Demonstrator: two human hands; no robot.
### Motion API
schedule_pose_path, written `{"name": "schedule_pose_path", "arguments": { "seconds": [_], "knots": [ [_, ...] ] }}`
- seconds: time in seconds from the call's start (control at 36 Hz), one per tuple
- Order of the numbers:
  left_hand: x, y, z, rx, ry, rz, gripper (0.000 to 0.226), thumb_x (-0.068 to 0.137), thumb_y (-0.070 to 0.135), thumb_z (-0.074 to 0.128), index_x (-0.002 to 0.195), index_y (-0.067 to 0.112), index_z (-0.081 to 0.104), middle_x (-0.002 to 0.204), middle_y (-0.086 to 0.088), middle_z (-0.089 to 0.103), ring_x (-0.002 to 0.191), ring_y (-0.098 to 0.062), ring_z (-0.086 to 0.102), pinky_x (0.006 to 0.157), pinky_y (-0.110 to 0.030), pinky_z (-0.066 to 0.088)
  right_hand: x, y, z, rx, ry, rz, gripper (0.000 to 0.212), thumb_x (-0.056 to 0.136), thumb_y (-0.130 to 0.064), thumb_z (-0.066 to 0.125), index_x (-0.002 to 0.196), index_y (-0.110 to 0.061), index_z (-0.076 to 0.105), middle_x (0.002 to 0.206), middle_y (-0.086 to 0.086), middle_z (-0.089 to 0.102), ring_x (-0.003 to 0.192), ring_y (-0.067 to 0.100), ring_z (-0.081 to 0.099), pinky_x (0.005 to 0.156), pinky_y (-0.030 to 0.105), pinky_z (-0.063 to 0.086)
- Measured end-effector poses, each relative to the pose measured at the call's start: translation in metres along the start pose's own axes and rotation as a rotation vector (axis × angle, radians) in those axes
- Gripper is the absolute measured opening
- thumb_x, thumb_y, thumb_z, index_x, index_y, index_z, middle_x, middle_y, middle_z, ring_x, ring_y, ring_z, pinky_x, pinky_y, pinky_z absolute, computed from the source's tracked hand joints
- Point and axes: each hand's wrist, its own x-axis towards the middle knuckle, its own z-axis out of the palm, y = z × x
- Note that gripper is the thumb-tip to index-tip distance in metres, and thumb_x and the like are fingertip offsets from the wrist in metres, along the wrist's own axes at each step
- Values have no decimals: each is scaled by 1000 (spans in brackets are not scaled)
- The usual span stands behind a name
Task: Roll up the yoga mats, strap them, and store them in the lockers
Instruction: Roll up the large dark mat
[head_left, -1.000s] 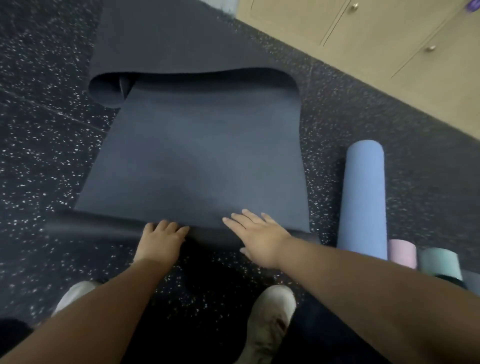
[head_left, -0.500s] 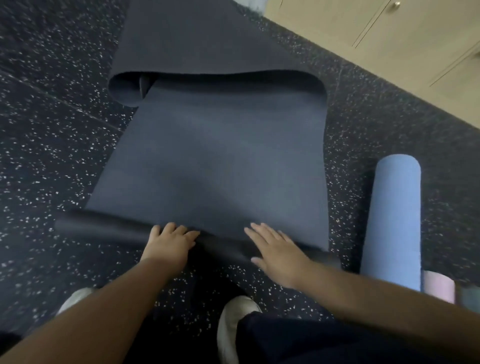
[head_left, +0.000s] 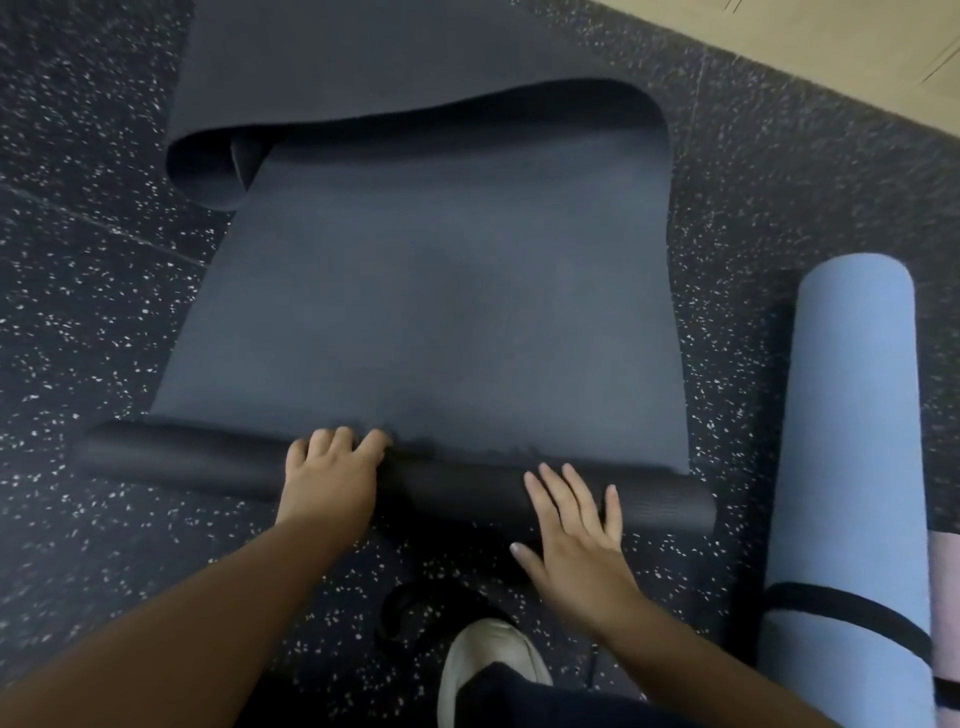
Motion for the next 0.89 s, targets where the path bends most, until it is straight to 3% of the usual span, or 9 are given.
{"name": "schedule_pose_path", "arguments": {
  "seconds": [0.06,0.11,0.19,0.25,0.36,0.53,0.69,0.78,0.89],
  "knots": [
    [2,3,5,-41,177,18,10,93,22,57,99,14,57,85,-8,61,88,-35,58,87,-48,42,8,0,-3,16,5,23,72,85,-59,37,144,-18,37,144,0,43,138,22,30,112,51,3],
    [1,4,13,-74,304,2,24,91,31,62,82,10,56,72,-11,60,74,-37,60,82,-53,46,13,-1,-3,45,46,33,71,83,-60,38,141,-19,39,140,0,50,134,22,34,112,52,4],
    [-8,8,24,-64,283,91,62,98,57,22,92,7,59,88,-12,63,89,-36,58,96,-53,33,17,-5,-2,99,111,60,68,84,-63,38,138,-21,41,133,-1,56,130,21,39,113,53,5],
    [-14,12,31,-53,228,125,77,98,60,8,106,4,61,103,-14,63,106,-33,52,102,-53,24,19,-8,1,131,177,93,65,85,-64,38,133,-21,44,128,0,59,126,21,43,113,54,11],
    [-27,17,42,-6,141,172,71,98,57,4,135,12,44,125,-16,51,125,-32,41,107,-59,14,24,-14,7,119,304,112,59,86,-62,41,121,-17,58,116,4,62,115,25,49,105,58,25],
    [-28,20,41,55,74,159,67,98,58,3,142,21,37,134,-19,44,131,-36,36,112,-58,3,33,-7,8,51,364,47,58,87,-61,42,116,-14,63,109,6,64,105,29,57,100,57,33],
    [-9,22,41,96,178,186,72,77,59,45,138,20,41,120,-22,58,120,-36,42,106,-61,14,46,-3,-4,71,295,54,60,87,-62,39,114,-15,65,104,4,64,99,30,59,96,51,35],
    [-3,22,42,101,254,214,93,60,54,80,137,18,42,117,-24,57,117,-37,42,101,-65,17,49,-2,-8,90,256,66,60,88,-61,37,114,-15,65,105,3,64,99,29,60,95,48,34],
    [-2,22,39,121,242,216,108,47,53,88,137,17,40,116,-24,54,115,-38,41,101,-64,16,50,-3,-6,110,280,65,57,89,-57,37,115,-15,65,107,4,65,100,29,60,96,47,33]
  ]
}}
